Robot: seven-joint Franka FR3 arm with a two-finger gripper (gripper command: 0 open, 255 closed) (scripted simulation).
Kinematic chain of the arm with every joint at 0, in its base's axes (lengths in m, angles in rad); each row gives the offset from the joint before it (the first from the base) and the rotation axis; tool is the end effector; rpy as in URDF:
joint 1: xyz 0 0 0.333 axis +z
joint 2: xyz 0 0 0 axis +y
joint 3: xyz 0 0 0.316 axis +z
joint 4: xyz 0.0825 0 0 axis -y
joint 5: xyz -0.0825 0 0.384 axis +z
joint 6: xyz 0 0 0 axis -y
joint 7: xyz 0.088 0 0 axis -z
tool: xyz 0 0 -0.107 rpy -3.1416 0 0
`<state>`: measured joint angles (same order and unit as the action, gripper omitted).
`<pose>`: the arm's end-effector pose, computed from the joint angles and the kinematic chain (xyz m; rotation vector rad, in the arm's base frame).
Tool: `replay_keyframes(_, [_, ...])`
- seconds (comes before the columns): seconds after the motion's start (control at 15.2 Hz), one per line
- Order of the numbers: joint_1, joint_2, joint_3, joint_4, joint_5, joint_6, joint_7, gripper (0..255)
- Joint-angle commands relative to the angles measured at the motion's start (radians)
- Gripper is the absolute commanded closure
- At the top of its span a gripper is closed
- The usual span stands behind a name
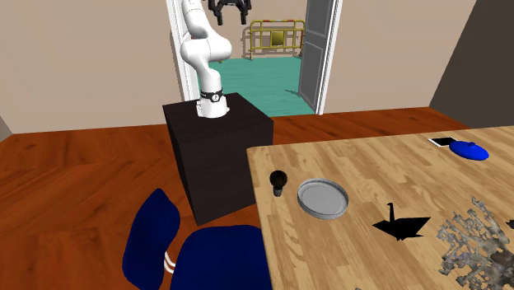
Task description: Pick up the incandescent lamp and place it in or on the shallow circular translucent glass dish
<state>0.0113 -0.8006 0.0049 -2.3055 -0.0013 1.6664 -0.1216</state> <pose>0.3124 0.0055 0.6284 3.1108 0.2128 0.2516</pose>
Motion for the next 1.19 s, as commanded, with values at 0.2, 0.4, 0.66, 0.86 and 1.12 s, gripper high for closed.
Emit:
replay_keyframes(0.2, [-0.002, 0.034, 0.013, -0.071, 0.004, 0.107, 0.021, 0])
replay_keyframes(0.4, [-0.003, 0.082, 0.026, -0.13, 0.008, 0.217, 0.042, 0])
replay_keyframes(0.66, [-0.006, 0.169, 0.043, -0.19, 0.01, 0.366, 0.07, 0])
replay_keyframes(0.86, [-0.009, 0.251, 0.057, -0.219, 0.009, 0.479, 0.093, 0])
replay_keyframes(1.12, [-0.017, 0.38, 0.076, -0.235, 0.002, 0.627, 0.127, 0])
